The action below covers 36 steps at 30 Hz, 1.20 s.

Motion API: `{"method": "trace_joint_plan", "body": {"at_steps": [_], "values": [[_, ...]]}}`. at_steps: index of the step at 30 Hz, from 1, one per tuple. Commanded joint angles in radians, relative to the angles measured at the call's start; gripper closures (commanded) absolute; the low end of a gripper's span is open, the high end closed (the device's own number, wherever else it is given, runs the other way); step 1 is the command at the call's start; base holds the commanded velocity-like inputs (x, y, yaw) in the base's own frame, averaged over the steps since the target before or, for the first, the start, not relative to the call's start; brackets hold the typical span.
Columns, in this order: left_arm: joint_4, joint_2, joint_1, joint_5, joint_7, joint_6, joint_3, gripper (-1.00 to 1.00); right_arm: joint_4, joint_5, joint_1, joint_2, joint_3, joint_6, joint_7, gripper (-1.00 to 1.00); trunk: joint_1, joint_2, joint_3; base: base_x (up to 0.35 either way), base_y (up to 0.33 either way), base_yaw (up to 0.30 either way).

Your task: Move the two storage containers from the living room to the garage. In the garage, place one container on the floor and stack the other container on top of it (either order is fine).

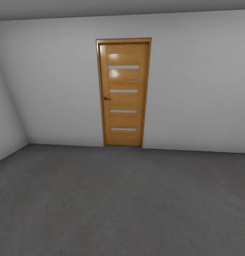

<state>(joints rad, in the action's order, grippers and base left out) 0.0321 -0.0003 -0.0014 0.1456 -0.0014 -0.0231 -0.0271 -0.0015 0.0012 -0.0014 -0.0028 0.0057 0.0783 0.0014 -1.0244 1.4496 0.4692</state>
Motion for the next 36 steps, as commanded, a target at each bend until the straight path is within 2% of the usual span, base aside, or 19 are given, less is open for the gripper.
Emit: {"method": "trace_joint_plan", "body": {"at_steps": [1,24,36], "values": [[0.0,-0.001,0.0,0.006,0.0,-0.002,-0.002,-1.0,0.0,0.0,0.0,0.0,0.0,0.002,0.001,-1.0,-0.001,0.0,0.001,0.325,0.083,0.0],[0.0,-0.003,0.0,0.006,0.009,-0.003,-0.003,-1.0,0.0,0.003,0.0,-0.001,0.0,0.005,-0.001,-1.0,-0.001,0.0,0.001,0.325,0.084,0.0],[0.0,-0.003,0.0,0.006,0.009,-0.003,-0.002,-1.0,0.0,0.003,0.0,0.0,0.0,0.005,0.0,-1.0,-0.001,0.0,0.001,0.325,0.013,0.0]]}}
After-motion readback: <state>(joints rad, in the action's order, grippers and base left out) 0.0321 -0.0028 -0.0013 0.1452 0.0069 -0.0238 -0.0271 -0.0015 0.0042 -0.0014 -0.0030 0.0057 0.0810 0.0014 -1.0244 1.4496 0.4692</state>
